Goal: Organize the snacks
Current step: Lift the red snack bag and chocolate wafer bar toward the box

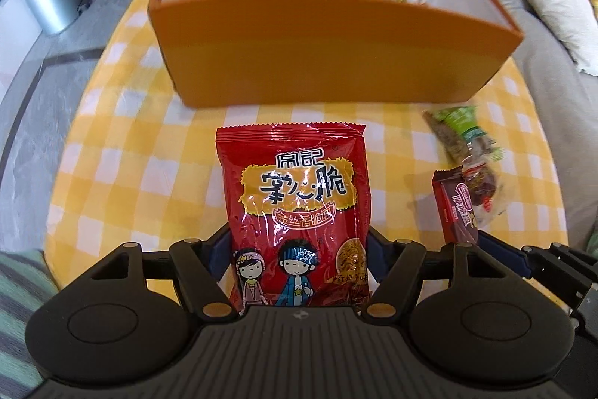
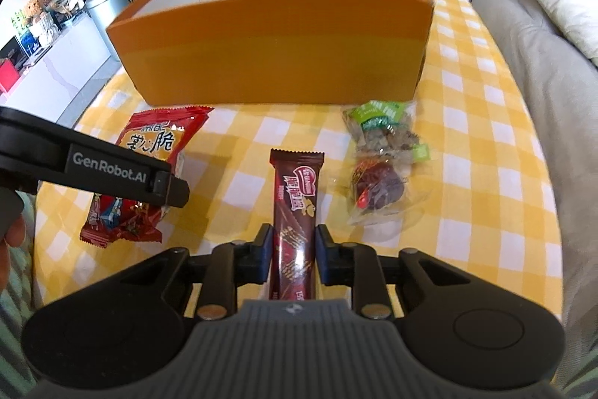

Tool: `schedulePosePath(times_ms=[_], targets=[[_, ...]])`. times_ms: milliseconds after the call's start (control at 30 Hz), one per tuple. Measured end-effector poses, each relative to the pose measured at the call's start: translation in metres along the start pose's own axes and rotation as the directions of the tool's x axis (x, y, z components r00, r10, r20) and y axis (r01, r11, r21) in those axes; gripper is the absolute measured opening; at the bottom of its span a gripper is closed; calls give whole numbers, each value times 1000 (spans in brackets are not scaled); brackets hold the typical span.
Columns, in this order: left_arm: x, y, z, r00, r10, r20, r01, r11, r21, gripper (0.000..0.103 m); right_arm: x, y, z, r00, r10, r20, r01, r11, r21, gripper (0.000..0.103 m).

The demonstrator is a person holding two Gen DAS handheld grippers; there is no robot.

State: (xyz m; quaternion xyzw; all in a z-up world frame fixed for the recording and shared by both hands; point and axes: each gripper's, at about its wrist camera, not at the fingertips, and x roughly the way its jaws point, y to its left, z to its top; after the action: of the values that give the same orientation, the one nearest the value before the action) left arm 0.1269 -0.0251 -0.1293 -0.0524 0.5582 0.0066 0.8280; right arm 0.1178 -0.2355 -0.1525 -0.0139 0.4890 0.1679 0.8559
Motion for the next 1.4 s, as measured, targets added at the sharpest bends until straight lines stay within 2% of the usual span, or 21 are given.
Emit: schedulePosePath(times_ms=[333,600,867,1100,1400], targets=[[-50,-7,12,993,-36,114,28,997,70,79,-42,-5,19,996,-21,86,19,999,27,20],[-76,-12,41,976,-47,212,18,991,136,79,-68,-15,47,986,-41,163,34,999,41,20],[-89,-18,76,958,-48,283,-7,982,191,79,-83,-15,89,970,-39,242,41,999,-2,20],[-85,-21,106,953,-45,301,-24,975,222,79,-74,-12,127,963,-34,266,47,998,-41,20],[-57,-17,139,967,-16,253,-48,969,243,79,-36,-12,167,972,-37,231,55,996,-71,20]])
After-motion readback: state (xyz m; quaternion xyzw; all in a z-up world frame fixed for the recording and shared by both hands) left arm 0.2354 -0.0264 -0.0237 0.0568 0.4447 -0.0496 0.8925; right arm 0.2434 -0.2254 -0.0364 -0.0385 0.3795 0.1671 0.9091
